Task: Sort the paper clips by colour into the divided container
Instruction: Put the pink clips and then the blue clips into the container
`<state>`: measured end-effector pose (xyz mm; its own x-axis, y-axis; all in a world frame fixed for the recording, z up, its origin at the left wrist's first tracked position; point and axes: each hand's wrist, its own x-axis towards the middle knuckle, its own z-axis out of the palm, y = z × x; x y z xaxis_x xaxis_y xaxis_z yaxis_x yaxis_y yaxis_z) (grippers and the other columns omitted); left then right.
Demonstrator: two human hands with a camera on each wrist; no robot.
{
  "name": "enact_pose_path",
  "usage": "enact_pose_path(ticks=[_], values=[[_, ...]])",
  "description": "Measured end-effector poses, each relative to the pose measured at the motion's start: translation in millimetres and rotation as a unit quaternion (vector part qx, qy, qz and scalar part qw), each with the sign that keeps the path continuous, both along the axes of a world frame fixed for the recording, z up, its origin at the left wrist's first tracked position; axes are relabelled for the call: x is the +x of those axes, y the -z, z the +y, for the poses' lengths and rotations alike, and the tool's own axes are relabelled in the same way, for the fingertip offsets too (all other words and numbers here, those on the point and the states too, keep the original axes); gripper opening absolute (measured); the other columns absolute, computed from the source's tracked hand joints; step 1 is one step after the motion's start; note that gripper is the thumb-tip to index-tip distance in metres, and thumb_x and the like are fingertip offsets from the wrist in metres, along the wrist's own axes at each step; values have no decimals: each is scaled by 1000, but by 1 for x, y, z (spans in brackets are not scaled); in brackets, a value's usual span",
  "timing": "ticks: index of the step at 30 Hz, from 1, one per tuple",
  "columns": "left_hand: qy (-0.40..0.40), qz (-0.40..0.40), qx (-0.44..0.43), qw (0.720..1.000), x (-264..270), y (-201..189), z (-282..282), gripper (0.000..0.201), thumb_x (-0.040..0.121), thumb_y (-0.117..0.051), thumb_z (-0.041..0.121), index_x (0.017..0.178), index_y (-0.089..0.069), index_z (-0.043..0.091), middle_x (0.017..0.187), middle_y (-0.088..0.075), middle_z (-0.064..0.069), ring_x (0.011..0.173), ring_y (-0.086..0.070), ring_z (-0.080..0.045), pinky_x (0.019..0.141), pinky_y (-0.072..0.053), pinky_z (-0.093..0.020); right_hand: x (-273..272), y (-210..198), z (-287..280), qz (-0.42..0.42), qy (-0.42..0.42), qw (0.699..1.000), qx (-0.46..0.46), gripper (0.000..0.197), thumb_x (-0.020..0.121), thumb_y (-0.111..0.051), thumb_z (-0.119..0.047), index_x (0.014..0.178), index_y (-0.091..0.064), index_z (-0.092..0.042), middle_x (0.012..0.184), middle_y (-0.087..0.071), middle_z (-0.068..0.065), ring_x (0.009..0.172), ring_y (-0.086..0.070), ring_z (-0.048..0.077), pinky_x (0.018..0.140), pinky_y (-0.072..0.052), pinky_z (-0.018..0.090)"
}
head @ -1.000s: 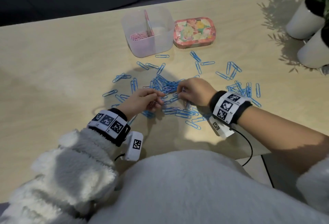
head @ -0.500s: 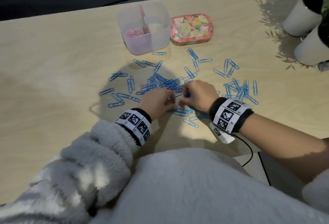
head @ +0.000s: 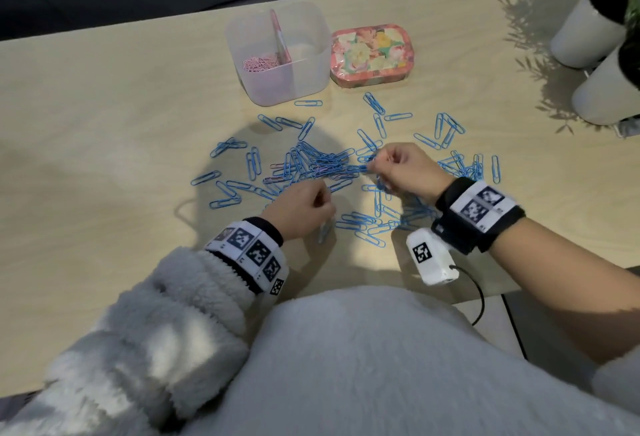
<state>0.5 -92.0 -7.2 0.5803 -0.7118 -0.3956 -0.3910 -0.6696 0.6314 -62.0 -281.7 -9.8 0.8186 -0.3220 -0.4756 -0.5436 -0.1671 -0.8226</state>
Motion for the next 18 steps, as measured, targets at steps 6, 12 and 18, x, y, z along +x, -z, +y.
enact_pose_path(ticks=[6,12,18], values=[[-156,191,-111,963,20,-7,16,9,92,-51,9,95,-59,11,66,-52,0,50,-48,0,56,-40,-15,15,-7,-10,-15,17,998,53,17,89,-42,4,91,-58,-4,61,-55,6,36,-49,4,34,-33,15],[-305,344,-149,875,35,-11,28,27,93,-36,8,74,-55,14,67,-46,-4,46,-49,-7,43,-39,-15,20,4,17,-10,-231,928,-293,12,79,-66,-29,86,-65,-19,60,-46,-7,65,-51,19,62,-33,27],[-186,223,-103,951,31,-4,38,17,92,-53,16,75,-54,18,62,-44,2,45,-43,0,45,-37,-11,14,6,4,26,-230,927,-294,9,81,-58,-19,72,-57,-23,76,-62,0,85,-62,30,71,-43,31]])
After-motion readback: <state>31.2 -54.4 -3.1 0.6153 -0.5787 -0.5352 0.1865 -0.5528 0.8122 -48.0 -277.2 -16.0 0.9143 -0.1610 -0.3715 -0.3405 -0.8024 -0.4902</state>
